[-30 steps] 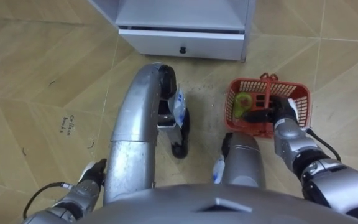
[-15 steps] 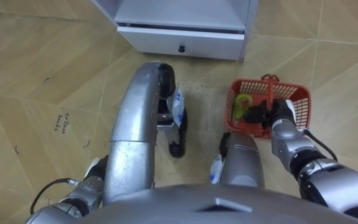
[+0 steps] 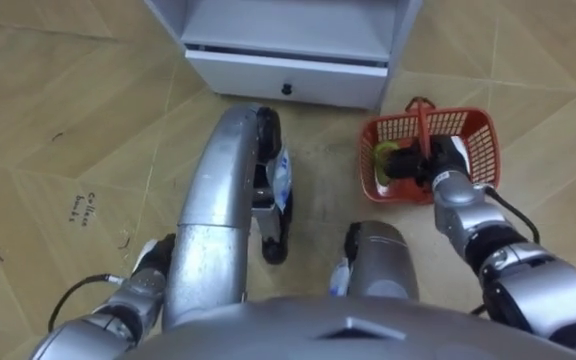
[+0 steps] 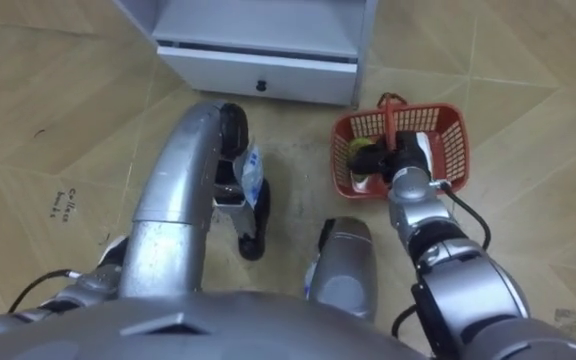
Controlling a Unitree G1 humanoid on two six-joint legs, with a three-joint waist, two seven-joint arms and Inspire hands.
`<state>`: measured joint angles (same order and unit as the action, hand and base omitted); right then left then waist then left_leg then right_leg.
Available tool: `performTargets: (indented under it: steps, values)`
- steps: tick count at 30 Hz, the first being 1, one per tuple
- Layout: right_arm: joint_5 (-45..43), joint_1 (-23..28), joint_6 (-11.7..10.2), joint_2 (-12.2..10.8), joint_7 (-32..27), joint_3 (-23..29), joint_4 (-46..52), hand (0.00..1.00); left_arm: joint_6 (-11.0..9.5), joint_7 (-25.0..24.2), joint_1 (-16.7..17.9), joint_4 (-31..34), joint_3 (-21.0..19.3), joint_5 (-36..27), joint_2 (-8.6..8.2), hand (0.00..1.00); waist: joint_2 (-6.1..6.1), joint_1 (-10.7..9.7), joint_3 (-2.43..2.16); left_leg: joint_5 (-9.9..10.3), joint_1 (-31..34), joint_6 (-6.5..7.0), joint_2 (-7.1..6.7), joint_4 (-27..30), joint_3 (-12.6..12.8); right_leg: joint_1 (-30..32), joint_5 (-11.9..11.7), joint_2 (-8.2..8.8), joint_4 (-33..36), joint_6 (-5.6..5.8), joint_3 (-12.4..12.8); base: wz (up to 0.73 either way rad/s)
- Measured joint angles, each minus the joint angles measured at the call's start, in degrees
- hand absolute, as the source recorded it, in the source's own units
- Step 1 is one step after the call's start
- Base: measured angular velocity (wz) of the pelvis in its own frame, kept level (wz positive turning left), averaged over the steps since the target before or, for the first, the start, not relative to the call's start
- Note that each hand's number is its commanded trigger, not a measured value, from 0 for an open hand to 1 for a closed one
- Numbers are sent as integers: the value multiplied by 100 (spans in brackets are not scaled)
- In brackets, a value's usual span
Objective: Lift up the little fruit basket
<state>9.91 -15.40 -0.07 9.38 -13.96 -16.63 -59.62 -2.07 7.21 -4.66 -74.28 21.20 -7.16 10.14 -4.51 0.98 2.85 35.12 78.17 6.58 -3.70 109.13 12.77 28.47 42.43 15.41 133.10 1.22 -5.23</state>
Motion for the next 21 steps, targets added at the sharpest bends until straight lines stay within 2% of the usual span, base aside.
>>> performTargets:
  steps: [3, 5, 8, 11, 12, 13, 14, 15, 16, 17, 18, 19, 20, 21]
  values:
    - [-218, 33, 11, 8, 113, -27, 386, 100, -12, 3, -73, 47, -91, 43, 65, 0, -24, -89, -19, 72, -91, 114, 13, 0, -1, -111, 38, -52, -155, -58, 3, -1]
    - [-383, 54, 12, 13, 181, -42, 520, 100, -20, 3, -102, 44, -112, 42, 102, 0, -32, -122, -26, 116, -179, 157, 38, -69, -4, -114, 58, -74, -330, -46, 12, -10]
    - [-524, 89, 16, 88, 350, -257, 667, 100, -29, 2, -202, 28, -282, 14, 213, 0, -35, -86, -38, 113, -330, 159, 176, -402, -58, 7, 59, -169, -833, -41, 50, -31]
    - [-618, 112, 35, 171, 544, -516, 865, 100, -32, 3, -207, 8, -410, 9, 318, 0, -19, 15, -50, 25, -670, 83, 412, -1057, -140, 76, 53, -305, -1794, -26, 61, -55]
    - [-744, 111, 37, 199, 595, -593, 951, 100, -14, 4, -163, 29, -559, 5, 328, 0, -23, 67, -54, -76, -841, 64, 494, -1409, -182, 63, 37, -363, -2294, 9, 50, -55]
    - [-839, 109, 38, 233, 645, -665, 1110, 100, 9, 6, -138, 14, -641, -2, 341, 0, -46, 103, -70, -236, -1009, 36, 507, -1868, -221, 52, 19, -360, -2871, 81, 30, -54]
    - [-850, 110, 38, 247, 668, -704, 1208, 100, 14, 6, -130, -4, -671, -4, 343, 0, -60, 100, -80, -330, -1103, 14, 505, -2111, -234, 33, 26, -357, -3168, 111, 20, -55]
    - [-840, 131, 23, 277, 678, -763, 1450, 100, 40, 6, -101, 6, -764, -8, 347, 0, -98, 75, -104, -517, -1291, -69, 473, -2619, -280, 3, 97, -338, -3739, 224, 12, -65]
    - [-861, 138, -27, 324, 718, -873, 1628, 100, 53, 7, -18, 18, -918, 3, 335, 0, -97, 53, -104, -701, -1477, -228, 389, -3087, -472, -14, 186, -307, -4282, 192, 62, -81]
    - [-908, 104, -39, 335, 743, -936, 1687, 100, 54, 10, 42, 20, -1015, 7, 327, 0, -93, 54, -101, -810, -1571, -288, 359, -3263, -576, -25, 226, -282, -4558, 147, 84, -102]
    - [-1072, 105, -53, 334, 770, -972, 1898, 100, 62, 15, 184, 12, -1188, 11, 341, 0, -107, 87, -99, -1098, -1731, -364, 288, -3481, -777, -274, 236, -293, -5204, 259, -1, -104]
    - [-1209, 251, -55, 317, 758, -946, 2034, 100, 63, 20, 309, -9, -1196, 45, 408, 0, -137, 169, -1, -1388, -1736, -194, 365, -3384, -731, -717, 262, -595, -5880, 243, 10, -68]
    - [-1205, 397, -55, 317, 723, -894, 2092, 100, 85, 10, 316, 2, -1188, 68, 425, 0, -163, 172, -12, -1383, -1777, -170, 287, -3603, -531, -876, 210, -649, -6086, 215, 17, 29]
    - [-1174, 664, -53, 483, 693, -792, 2149, 100, 132, 2, 342, 188, -1163, 102, 415, 0, -126, 162, -70, -1712, -1947, 72, 37, -4435, 197, -1095, 80, -712, -6399, 201, -150, 117]
